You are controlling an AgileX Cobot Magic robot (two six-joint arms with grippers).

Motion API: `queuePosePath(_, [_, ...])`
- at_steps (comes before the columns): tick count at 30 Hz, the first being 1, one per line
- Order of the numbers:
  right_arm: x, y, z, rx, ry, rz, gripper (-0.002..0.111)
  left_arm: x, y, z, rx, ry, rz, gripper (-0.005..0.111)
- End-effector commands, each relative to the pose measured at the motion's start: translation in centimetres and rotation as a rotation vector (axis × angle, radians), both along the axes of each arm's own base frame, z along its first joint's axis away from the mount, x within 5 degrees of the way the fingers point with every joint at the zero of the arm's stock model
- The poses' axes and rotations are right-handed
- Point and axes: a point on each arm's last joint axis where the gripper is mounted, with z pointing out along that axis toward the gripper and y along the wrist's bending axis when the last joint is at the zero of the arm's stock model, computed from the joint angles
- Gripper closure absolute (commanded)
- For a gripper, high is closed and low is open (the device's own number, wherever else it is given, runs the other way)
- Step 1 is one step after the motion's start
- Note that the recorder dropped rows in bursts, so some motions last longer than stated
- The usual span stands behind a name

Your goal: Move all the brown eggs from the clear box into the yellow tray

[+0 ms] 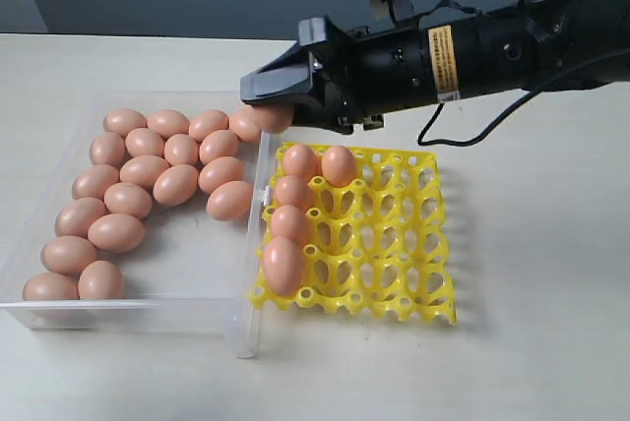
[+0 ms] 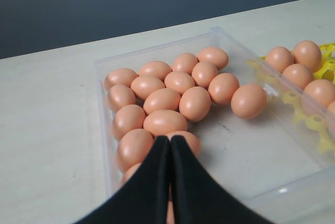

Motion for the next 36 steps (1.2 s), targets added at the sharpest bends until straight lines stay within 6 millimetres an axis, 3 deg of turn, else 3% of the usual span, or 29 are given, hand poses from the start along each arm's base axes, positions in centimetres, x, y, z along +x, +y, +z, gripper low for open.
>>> queuePosePath(1, [-0.5, -0.5, -1.0, 0.073, 0.111, 0.144, 0.109, 0.0, 0.0, 0.0, -0.003, -0.013, -0.001, 0.106])
queuePosePath(7, [-1.9, -0.1, -0.9, -0.036, 0.049, 0.238, 0.109, 0.0, 0.0, 0.0, -0.003, -0.013, -0.001, 0.106])
queuePosePath(12, [-1.1, 0.0, -0.8, -0.244, -0.224, 0.063, 0.109, 0.0, 0.0, 0.0, -0.003, -0.013, -0.001, 0.106])
queuePosePath(15, [-1.2, 0.5, -1.6, -0.313, -0.325, 0.058, 0.109, 0.0, 0.0, 0.0, -0.003, -0.013, -0.001, 0.106])
queuePosePath(18, [-1.6, 0.7, -3.7, -0.435, -0.427, -0.047, 0.109, 0.0, 0.0, 0.0, -0.003, -0.013, -0.001, 0.106])
queuePosePath(22, [-2.2, 0.5, -4.8, -0.373, -0.514, -0.145, 0.109, 0.0, 0.0, 0.0, -0.003, -0.013, -0.001, 0.106])
queuePosePath(24, [-3.1, -0.1, -4.7, -0.209, -0.629, -0.272, 0.109, 0.0, 0.0, 0.0, -0.003, -0.013, -0.001, 0.106])
queuePosePath(28, [-5.0, -3.4, -5.8, -0.193, -0.727, -0.58, 0.109, 0.0, 0.0, 0.0, -0.003, -0.013, -0.001, 0.106])
queuePosePath(31, [-7.6, -5.2, -8.3, -0.248, -0.713, -0.586, 0.109, 0.0, 0.0, 0.0, -0.003, -0.013, -0.001, 0.106])
queuePosePath(36, [-7.4, -5.0, -10.0, -0.199, -0.688, -0.594, 0.109, 0.0, 0.0, 0.0, -0.003, -0.011, -0.001, 0.106])
